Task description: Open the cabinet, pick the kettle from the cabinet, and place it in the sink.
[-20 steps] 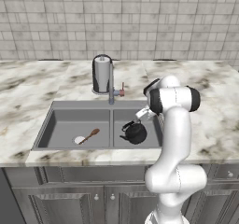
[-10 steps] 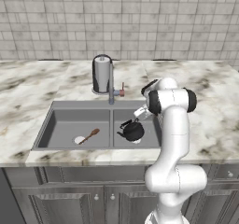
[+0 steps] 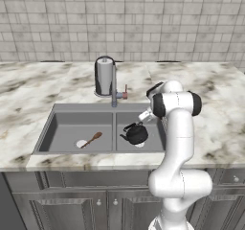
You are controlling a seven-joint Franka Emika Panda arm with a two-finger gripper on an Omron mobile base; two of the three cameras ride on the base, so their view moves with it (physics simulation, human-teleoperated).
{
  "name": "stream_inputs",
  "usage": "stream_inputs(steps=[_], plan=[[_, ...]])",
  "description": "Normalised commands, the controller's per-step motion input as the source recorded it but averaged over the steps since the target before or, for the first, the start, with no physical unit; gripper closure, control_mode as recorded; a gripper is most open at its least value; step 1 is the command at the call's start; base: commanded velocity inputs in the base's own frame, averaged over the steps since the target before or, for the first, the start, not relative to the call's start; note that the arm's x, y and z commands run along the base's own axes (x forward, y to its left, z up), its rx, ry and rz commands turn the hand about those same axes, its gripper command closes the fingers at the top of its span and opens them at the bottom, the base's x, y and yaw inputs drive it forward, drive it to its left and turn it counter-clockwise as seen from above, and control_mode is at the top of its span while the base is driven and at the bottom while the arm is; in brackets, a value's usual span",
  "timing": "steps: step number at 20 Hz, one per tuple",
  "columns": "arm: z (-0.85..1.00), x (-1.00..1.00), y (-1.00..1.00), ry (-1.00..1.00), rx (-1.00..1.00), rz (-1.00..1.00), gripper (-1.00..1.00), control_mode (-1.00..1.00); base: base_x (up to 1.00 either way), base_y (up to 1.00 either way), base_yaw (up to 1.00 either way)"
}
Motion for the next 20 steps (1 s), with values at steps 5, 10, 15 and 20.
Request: stream_inputs(steps=[5,10,15,20], plan=[[-0.11,-0.03,0.14,-0.13,0.06,0.06,1.0,-1.0,0.0,0.0,0.0],[-0.1,-0.02,0.15,-0.13,0.03,0.04,1.0,-1.0,0.0,0.0,0.0],[-0.08,-0.09,0.15,-0.07,0.0,0.01,-1.0,-1.0,0.0,0.0,0.0],[-0.01,-0.11,0.09,-0.01,0.0,0.0,-1.0,-1.0,0.0,0.0,0.0]])
